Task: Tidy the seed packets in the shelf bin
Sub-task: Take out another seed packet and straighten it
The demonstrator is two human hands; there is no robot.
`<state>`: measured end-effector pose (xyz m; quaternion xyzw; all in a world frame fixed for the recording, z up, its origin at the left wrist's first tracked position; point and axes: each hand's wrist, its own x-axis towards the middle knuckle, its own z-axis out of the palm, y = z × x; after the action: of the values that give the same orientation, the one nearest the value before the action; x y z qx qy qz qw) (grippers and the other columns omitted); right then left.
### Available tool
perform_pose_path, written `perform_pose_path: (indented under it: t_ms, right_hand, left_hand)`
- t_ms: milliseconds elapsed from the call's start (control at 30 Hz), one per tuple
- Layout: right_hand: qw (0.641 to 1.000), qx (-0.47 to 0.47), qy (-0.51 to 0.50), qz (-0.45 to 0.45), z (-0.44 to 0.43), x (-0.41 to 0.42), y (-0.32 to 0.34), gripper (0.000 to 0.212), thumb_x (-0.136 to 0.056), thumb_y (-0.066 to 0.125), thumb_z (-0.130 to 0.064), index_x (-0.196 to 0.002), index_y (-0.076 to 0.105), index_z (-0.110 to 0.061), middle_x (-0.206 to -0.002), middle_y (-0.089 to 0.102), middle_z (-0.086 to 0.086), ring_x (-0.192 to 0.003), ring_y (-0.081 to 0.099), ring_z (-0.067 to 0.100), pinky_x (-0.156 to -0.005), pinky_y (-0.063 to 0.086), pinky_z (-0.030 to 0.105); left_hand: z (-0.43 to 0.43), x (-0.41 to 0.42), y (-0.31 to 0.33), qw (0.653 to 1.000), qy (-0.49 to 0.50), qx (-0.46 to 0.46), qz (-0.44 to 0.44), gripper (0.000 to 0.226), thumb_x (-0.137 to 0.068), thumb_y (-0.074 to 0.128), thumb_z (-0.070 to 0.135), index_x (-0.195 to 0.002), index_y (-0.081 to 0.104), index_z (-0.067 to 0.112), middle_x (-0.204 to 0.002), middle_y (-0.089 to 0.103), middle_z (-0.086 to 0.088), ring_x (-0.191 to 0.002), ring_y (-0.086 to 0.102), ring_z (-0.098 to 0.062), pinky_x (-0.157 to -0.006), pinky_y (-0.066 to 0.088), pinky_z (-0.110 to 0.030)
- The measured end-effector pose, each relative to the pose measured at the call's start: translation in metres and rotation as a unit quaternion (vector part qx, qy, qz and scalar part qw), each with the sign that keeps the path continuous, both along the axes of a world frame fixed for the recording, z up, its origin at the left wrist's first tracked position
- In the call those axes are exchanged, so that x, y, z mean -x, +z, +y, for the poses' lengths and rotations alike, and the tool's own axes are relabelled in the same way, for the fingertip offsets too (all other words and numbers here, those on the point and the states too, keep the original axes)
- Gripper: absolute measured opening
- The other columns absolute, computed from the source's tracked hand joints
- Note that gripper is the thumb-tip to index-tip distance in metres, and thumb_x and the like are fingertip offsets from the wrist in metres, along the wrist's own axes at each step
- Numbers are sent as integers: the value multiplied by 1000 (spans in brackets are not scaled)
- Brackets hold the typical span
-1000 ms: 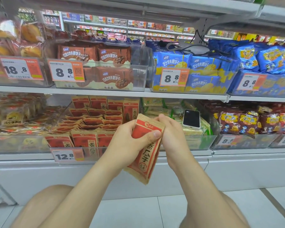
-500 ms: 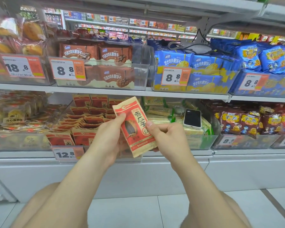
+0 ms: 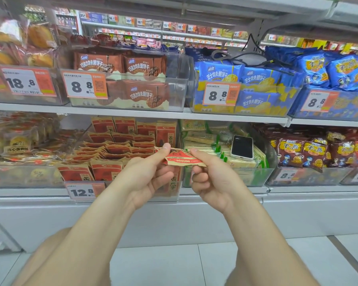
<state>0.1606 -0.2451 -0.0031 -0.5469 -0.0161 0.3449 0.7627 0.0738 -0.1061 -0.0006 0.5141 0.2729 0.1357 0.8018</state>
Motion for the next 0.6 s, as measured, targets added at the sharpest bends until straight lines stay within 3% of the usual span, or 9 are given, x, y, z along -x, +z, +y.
perform_pose_path:
  t_ms: [200, 300, 367, 500, 567, 600]
  right_hand:
    - [998, 39, 44, -17, -2, -4, -2, 22, -106, 65, -31, -97, 67, -11, -54, 52, 0, -37, 37, 7, -36, 28, 18]
    - [994, 74, 47, -63, -2, -4, -3, 26, -108, 63, -33, -97, 71, -10, -60, 58, 2, -42, 44, 9, -38, 35, 19]
    - [988, 99, 42, -109, -2, -2, -2, 28, -107, 64, -34, -100, 75, -9, -70, 66, 5, -49, 53, 10, -41, 40, 19]
    - [962, 135, 64, -227, -11, -5, 6, 24, -105, 66, -32, -108, 77, -12, -81, 77, 8, -62, 65, 21, -52, 51, 27]
    - [946, 159, 73, -272, -13, -8, 7, 18, -101, 71, -27, -114, 76, -16, -91, 82, 7, -78, 76, 30, -76, 65, 43]
    - [935, 175, 66, -301, -12, -9, 6, 19, -99, 73, -24, -118, 74, -18, -95, 83, 5, -88, 79, 30, -88, 64, 49]
  left_hand:
    - [1, -2, -3, 1000, 3, -11, -4, 50, -91, 78, 48, -101, 79, 0, -63, 63, 1, -47, 59, -4, -44, 54, -15]
    - [1, -1, -3, 999, 1, -51, -5, 52, -96, 73, 51, -98, 79, 0, -60, 60, 1, -46, 56, -4, -45, 54, -17]
    - [3, 1, -3, 994, 3, -105, 3, 54, -99, 69, 53, -98, 81, 1, -67, 69, -3, -51, 62, -9, -47, 56, -23]
    - [12, 6, -3, 963, -35, -266, 23, 43, -108, 57, 50, -102, 85, 19, -95, 84, 1, -92, 81, -18, -88, 64, -43]
    - [15, 8, -1, 960, -48, -277, 1, 36, -113, 51, 42, -113, 82, 22, -102, 84, 5, -97, 81, -15, -97, 62, -46]
    - [17, 8, 0, 958, -55, -280, -8, 34, -115, 49, 37, -119, 79, 24, -105, 84, 7, -99, 80, -12, -98, 62, -46]
